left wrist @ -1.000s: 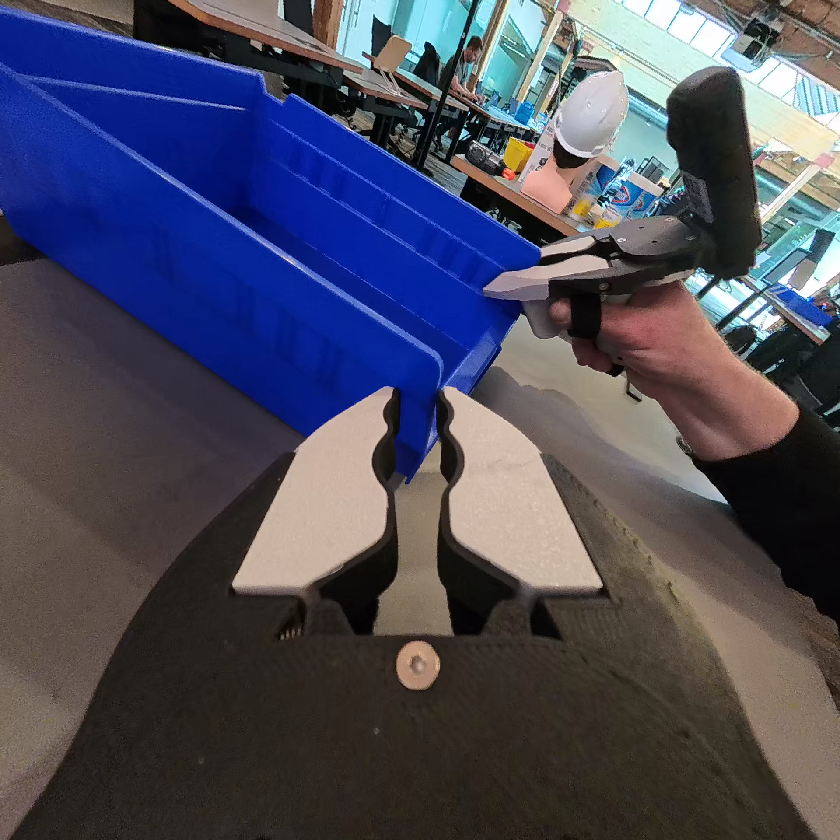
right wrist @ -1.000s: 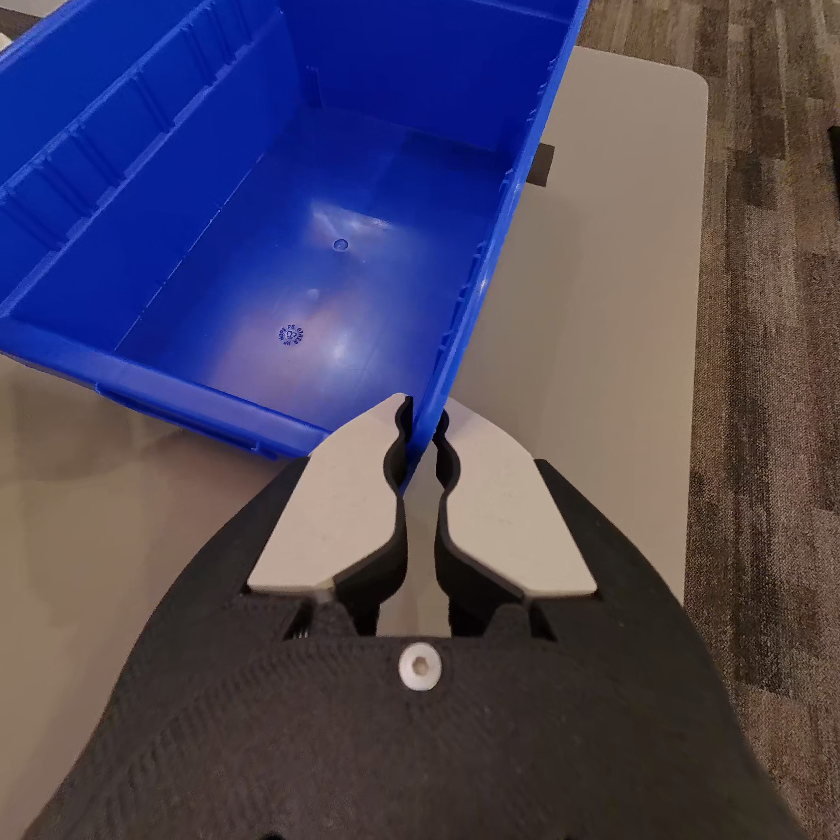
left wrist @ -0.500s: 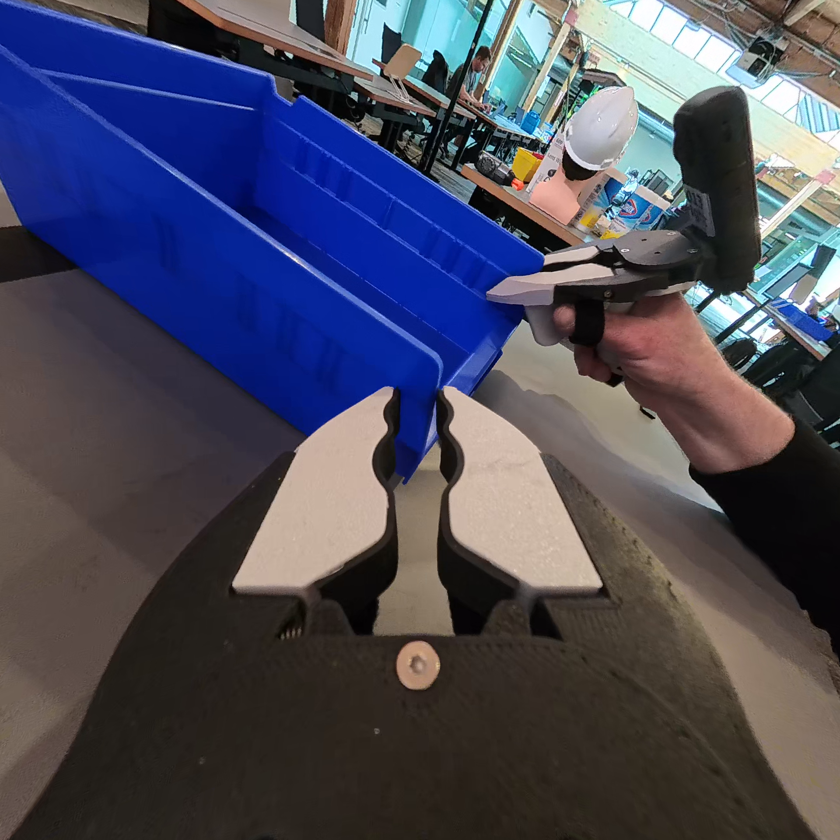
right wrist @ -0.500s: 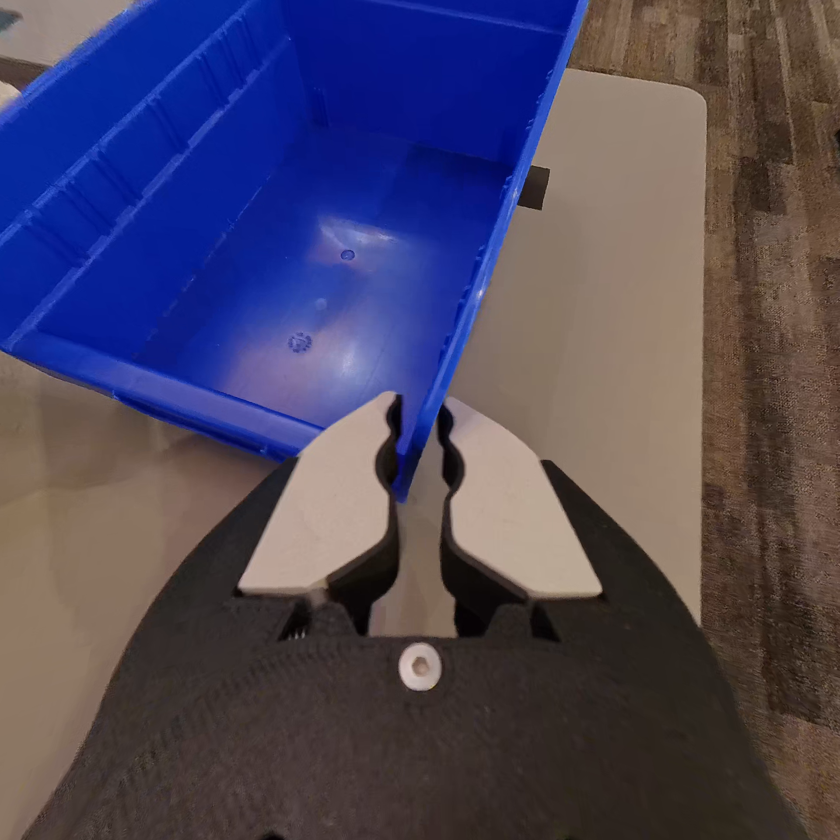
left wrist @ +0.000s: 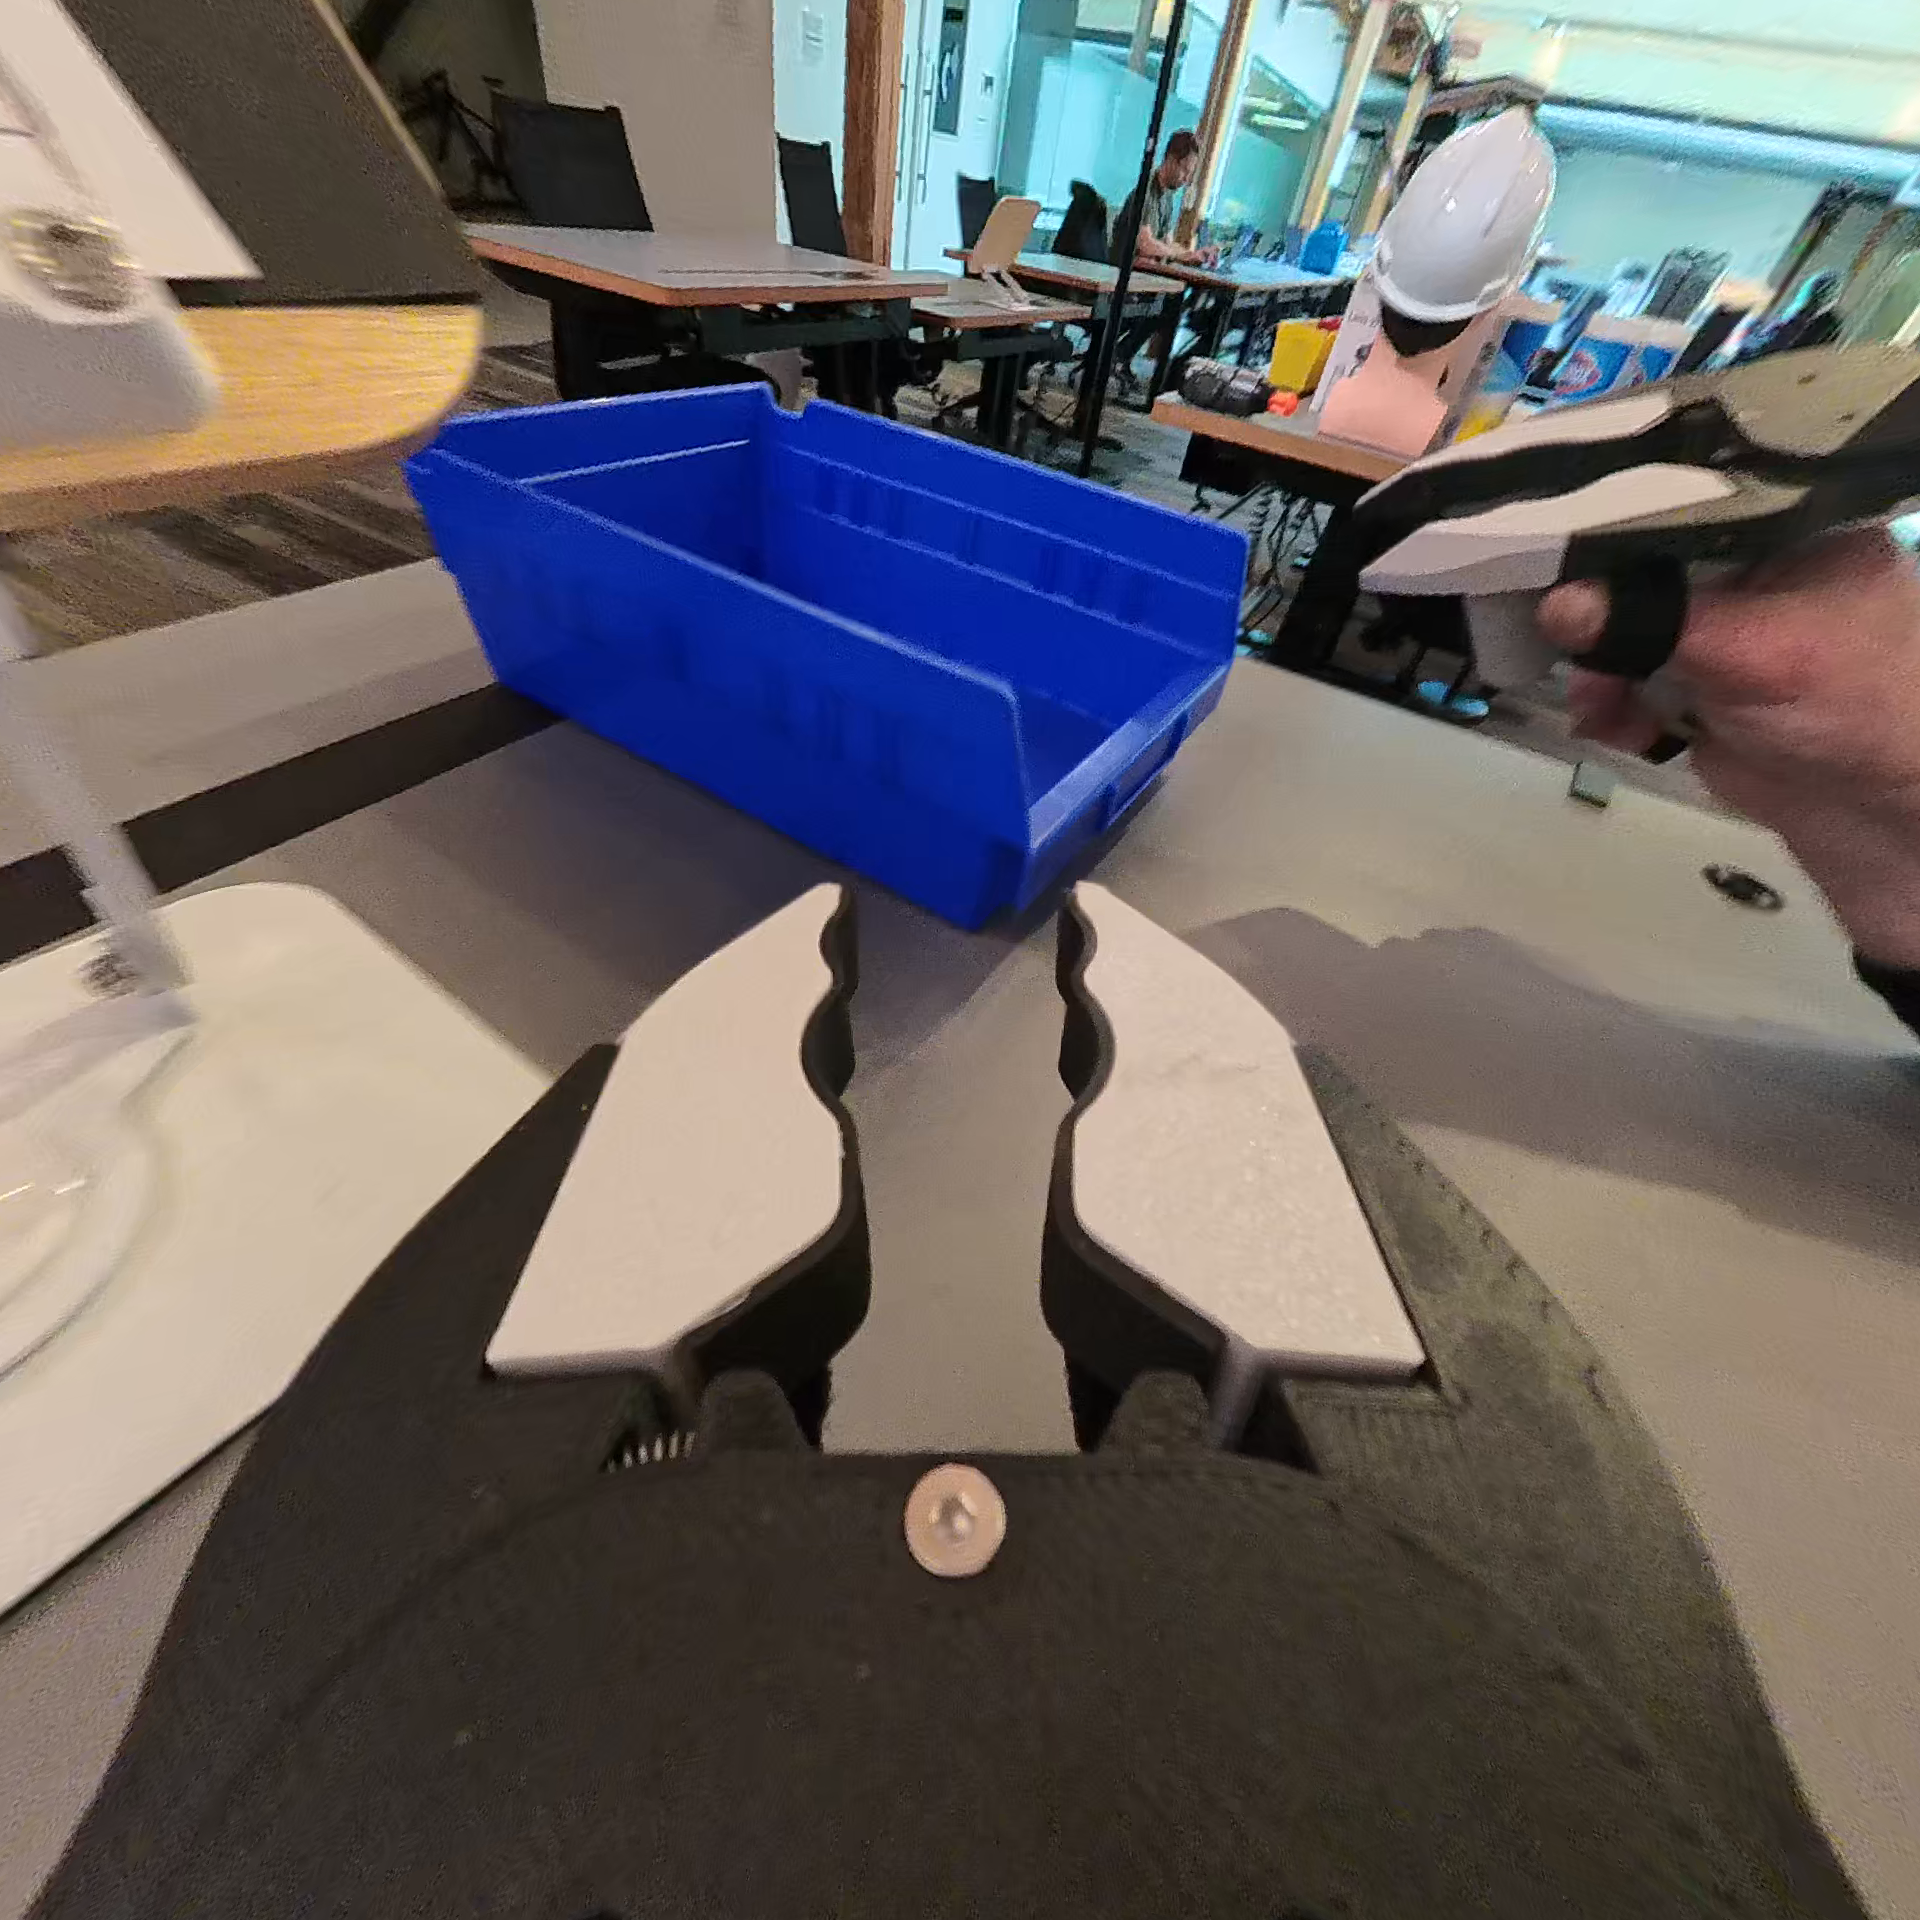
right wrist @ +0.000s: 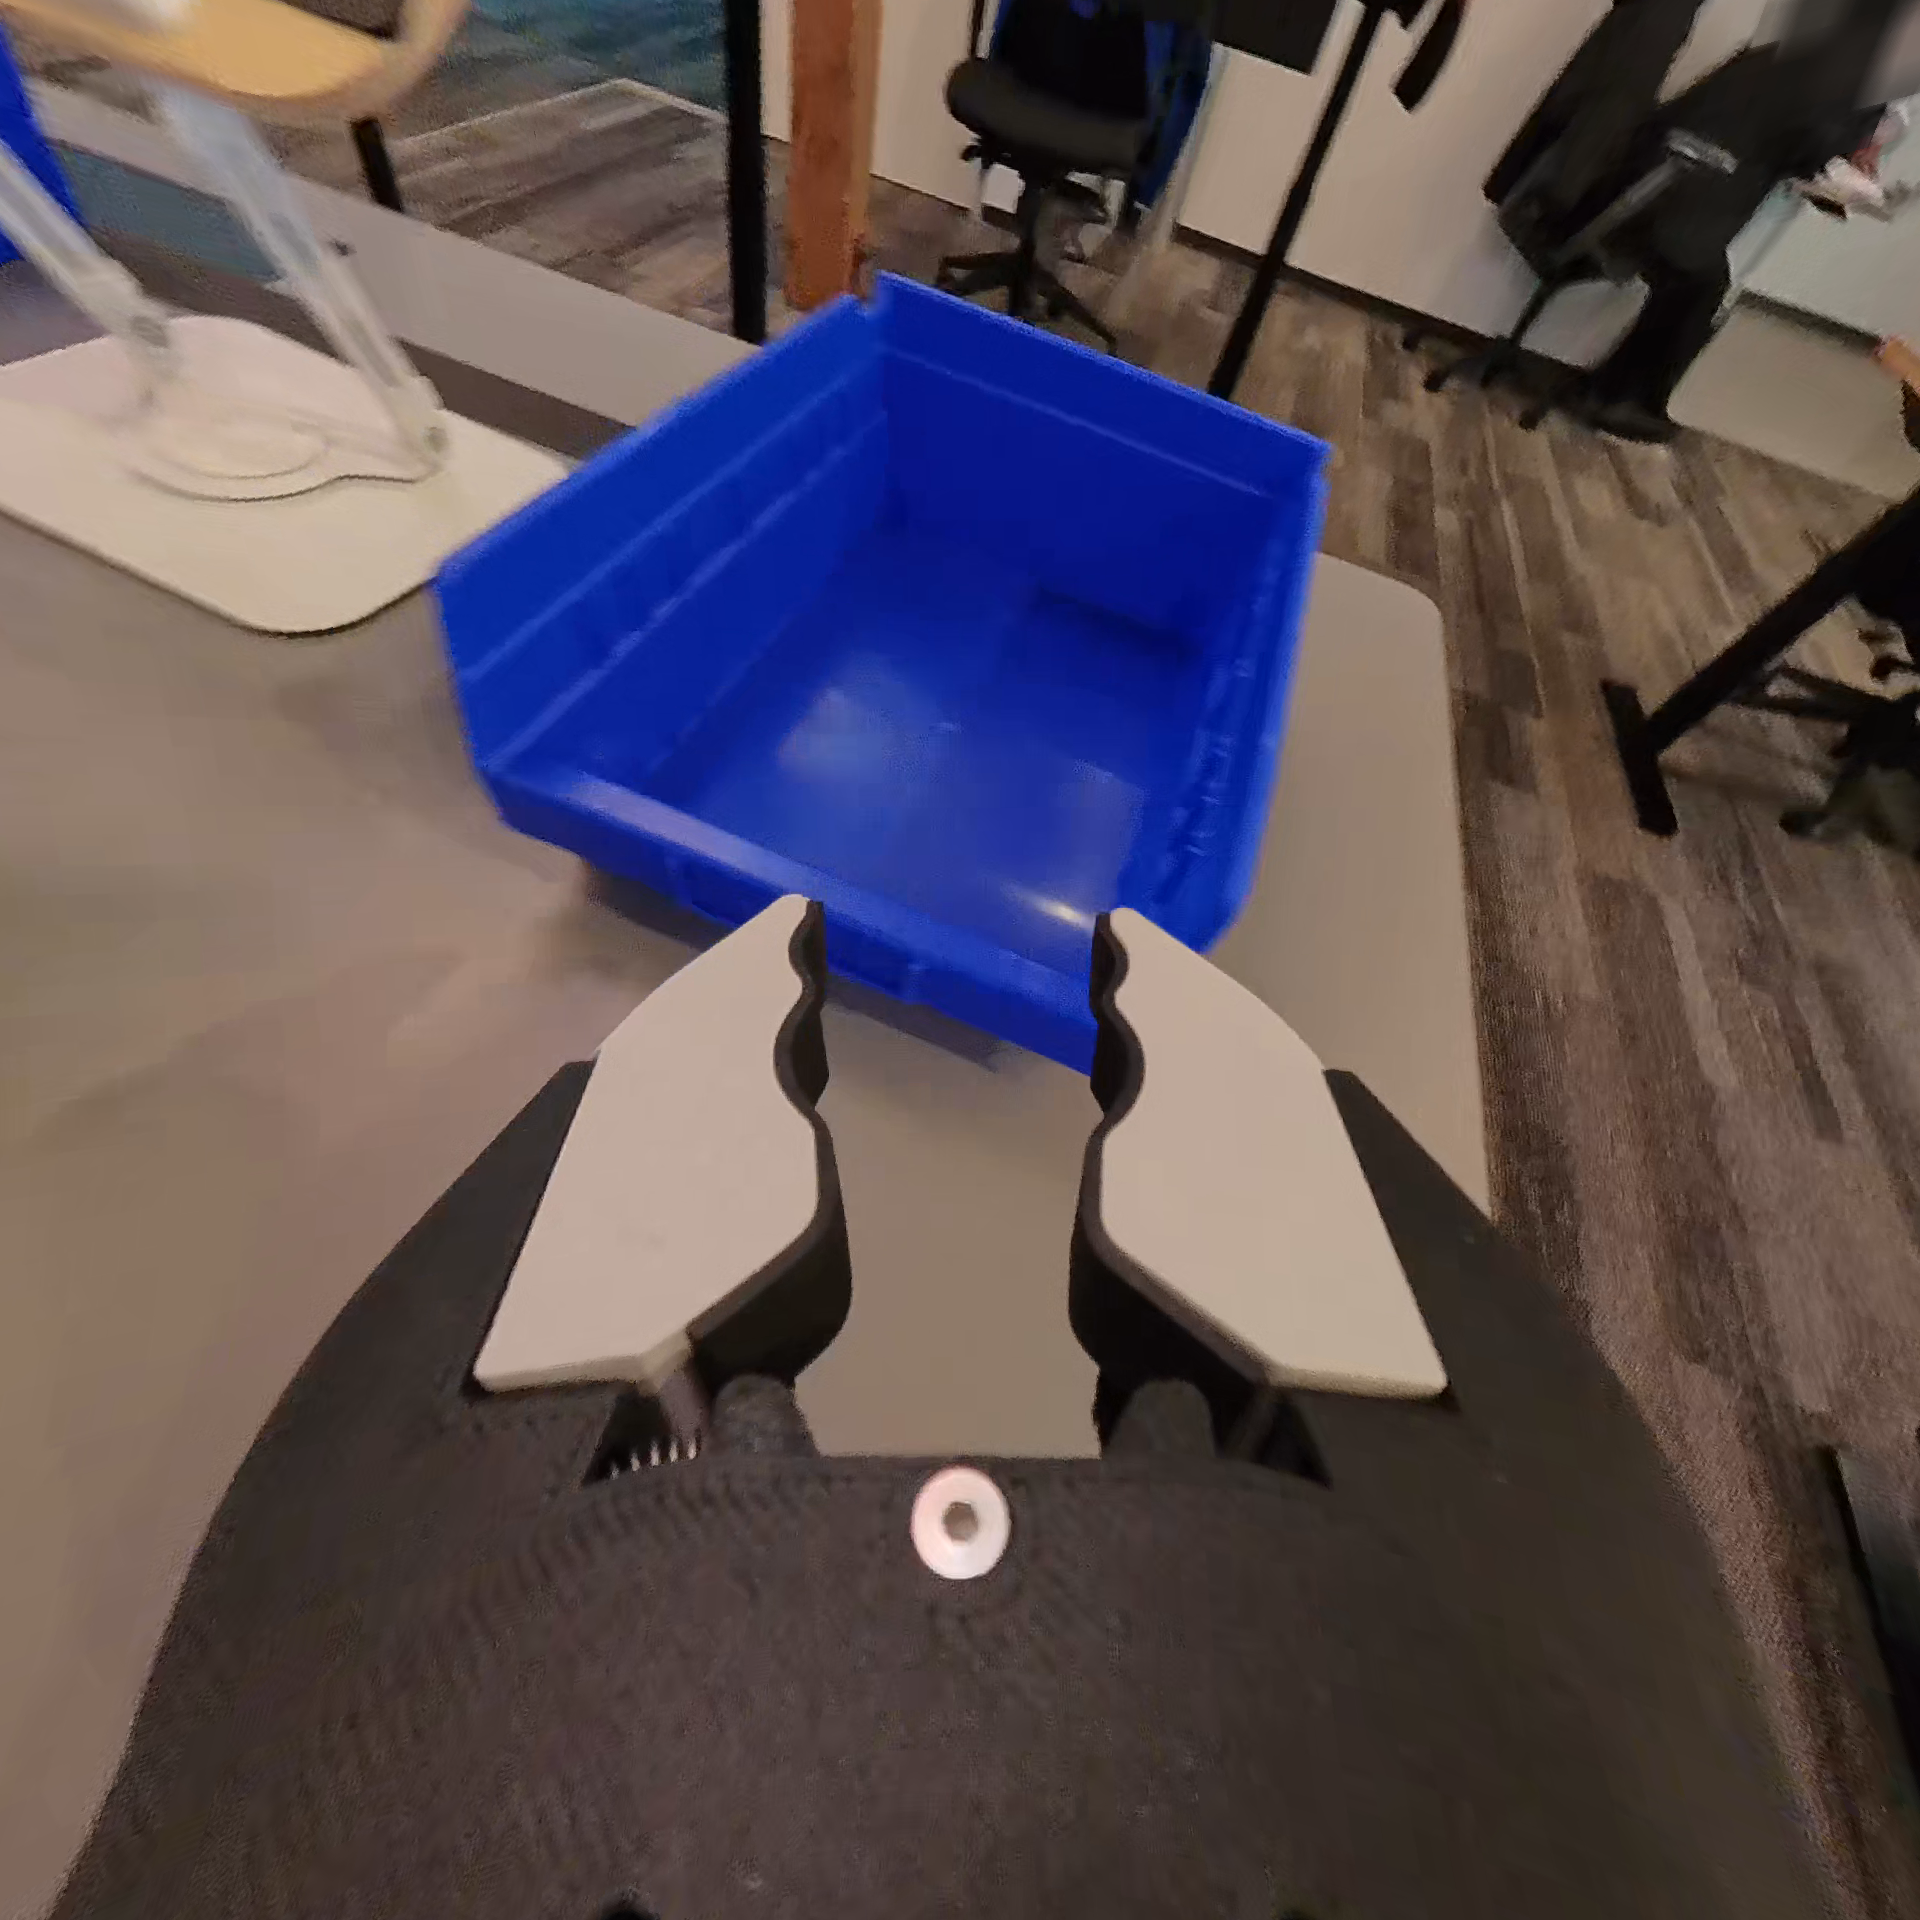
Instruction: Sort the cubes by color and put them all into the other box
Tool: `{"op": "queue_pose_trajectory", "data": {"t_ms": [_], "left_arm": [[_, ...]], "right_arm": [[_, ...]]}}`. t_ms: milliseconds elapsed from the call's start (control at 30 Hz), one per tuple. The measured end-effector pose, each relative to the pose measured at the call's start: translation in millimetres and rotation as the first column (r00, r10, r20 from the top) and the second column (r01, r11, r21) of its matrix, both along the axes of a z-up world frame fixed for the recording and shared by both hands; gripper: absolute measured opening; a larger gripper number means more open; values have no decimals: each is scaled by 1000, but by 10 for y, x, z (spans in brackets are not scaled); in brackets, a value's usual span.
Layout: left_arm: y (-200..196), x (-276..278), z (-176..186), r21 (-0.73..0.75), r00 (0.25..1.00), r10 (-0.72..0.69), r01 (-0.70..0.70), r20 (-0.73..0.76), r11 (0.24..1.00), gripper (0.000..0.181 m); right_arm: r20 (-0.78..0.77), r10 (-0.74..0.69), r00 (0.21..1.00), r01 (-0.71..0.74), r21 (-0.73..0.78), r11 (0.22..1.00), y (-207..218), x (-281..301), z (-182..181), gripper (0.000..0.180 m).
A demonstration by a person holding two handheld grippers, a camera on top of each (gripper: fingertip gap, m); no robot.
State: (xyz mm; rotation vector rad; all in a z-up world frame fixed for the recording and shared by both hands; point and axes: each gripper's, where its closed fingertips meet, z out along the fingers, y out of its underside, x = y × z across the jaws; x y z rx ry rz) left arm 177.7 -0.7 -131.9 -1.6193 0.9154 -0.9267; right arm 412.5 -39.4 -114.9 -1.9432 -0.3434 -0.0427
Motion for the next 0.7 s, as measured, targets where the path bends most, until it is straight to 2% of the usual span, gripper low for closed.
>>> {"op": "queue_pose_trajectory", "data": {"t_ms": [167,400,533,700], "left_arm": [[-60,-630,3,103,995,75,-69,-60,992,26],[-101,-1323,-89,224,973,169,-132,-155,965,13],[-24,-1607,-116,272,958,220,-166,-182,948,12],[159,-1933,-89,278,948,282,-235,-146,931,16]], "right_arm": [[42,214,976,-215,25,976,-118,-968,62,42],[-2,524,852,-524,29,852,-78,-2470,127,31],[-6,592,806,-592,35,805,121,-3051,130,30],[-66,601,797,-600,36,799,410,-3462,-69,37]]}}
